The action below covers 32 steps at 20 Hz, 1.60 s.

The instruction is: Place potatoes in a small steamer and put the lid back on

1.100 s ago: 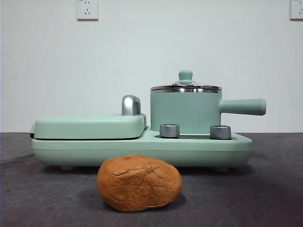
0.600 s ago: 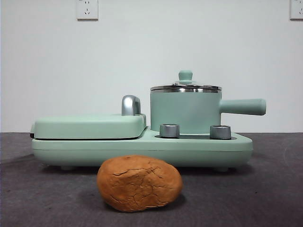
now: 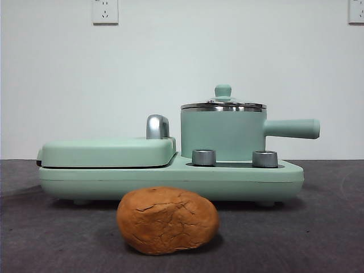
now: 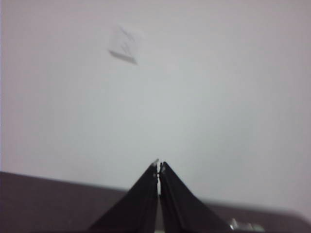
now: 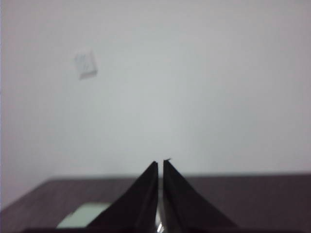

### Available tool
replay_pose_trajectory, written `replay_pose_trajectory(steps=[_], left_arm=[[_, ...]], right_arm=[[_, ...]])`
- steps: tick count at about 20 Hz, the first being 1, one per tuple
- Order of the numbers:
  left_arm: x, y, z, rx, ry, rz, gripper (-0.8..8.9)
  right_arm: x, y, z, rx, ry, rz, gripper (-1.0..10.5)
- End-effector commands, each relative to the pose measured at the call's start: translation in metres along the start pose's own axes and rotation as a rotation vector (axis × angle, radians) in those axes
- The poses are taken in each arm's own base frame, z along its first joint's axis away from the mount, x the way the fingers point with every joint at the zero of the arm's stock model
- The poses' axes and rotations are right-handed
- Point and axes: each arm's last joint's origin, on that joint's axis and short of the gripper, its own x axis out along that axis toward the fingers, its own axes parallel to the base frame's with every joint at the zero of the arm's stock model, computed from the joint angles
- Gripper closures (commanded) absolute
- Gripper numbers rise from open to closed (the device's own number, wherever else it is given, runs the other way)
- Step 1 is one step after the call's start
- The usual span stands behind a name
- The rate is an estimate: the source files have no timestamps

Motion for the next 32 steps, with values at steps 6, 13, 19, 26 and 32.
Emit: replay_pose_trajectory(steps=[6, 13, 19, 26, 32], left_arm=[[0.049, -0.004, 0.013, 0.114, 0.366, -0.185, 8.05], [0.074, -0.01, -0.002, 0.413, 0.641, -0.352, 8.05], [0.082, -0.017, -0.021, 0.628, 0.724, -0.533, 7.76], [0.087, -0.028, -0.026, 0.666, 0.712, -0.621, 4.33], [0.091, -0.036, -0.024, 0.629, 0.656, -0.633, 4.44]], right_arm=[[0.041, -0.008, -0.002, -0.094, 0.347, 0.135, 9.3], [0.058, -0.018, -0.027, -0.264, 0.585, 0.217, 9.3], [0.058, -0.015, -0.034, -0.54, 0.641, 0.267, 9.3], [0.058, -0.008, -0.036, -0.624, 0.632, 0.328, 6.1], [0.059, -0.004, -0.037, -0.581, 0.633, 0.347, 6.1]])
